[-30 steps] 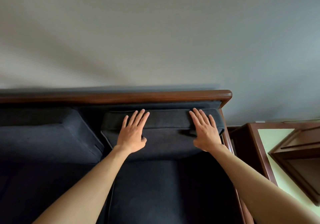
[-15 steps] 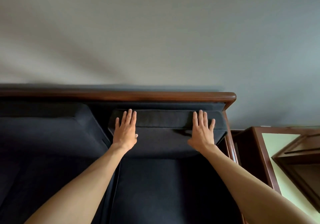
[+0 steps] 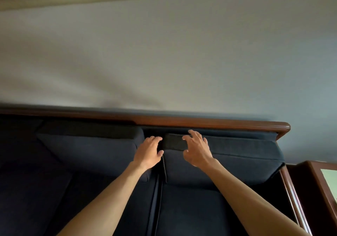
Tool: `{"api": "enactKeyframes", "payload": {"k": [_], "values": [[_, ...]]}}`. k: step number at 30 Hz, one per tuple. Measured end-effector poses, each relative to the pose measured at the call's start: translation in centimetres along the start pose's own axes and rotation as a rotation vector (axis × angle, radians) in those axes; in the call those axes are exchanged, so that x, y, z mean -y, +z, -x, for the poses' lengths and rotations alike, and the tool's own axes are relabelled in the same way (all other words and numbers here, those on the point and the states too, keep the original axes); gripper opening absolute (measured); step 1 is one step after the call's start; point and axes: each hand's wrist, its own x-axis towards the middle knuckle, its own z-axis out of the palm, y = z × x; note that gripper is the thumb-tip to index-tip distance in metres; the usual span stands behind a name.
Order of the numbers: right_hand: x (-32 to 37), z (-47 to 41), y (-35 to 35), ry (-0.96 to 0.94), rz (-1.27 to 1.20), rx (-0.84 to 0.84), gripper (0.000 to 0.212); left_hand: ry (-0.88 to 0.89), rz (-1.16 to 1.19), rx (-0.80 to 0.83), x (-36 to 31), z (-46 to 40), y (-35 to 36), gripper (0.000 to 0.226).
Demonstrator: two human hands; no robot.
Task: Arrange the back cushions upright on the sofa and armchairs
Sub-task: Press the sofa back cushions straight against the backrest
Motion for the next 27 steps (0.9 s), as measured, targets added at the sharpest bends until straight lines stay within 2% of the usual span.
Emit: {"api": "enactKeyframes", "payload": {"k": [4, 7, 10, 13, 18, 22, 27], "values": [[9.3, -1.7, 1.5, -0.014, -0.028, 0.051, 0.049, -0.007, 0.033, -0.098, 6.8, 1.1, -4.3, 0.04], [16.5, -3.6, 3.5, -0.012, -0.028, 0.054, 0.045, -0.015, 0.036, -0.141, 14.1, 1.7, -7.5, 0.04], [23.0, -6.0, 6.2, -0.038, 0.017, 0.05, 0.049, -0.039, 0.023, -0.102, 21.9, 2.3, -9.8, 0.052], [27.7, -8.6, 9.2, -0.059, 0.057, 0.02, 0.066, -0.032, -0.036, -0.052, 28.5, 2.3, -11.2, 0.073], [31.6, -12.1, 12.3, -0.07, 0.163, 0.012, 0.092, 0.005, -0.151, 0.05, 35.5, 0.4, -11.4, 0.104], [32.5, -15.2, 13.6, -0.075, 0.223, 0.072, 0.105, 0.053, -0.236, 0.096, 38.2, -1.1, -11.0, 0.11], [31.3, -17.6, 14.1, -0.026, 0.397, 0.11, 0.136, 0.007, -0.288, 0.12, 41.2, -2.1, -11.7, 0.125]]}}
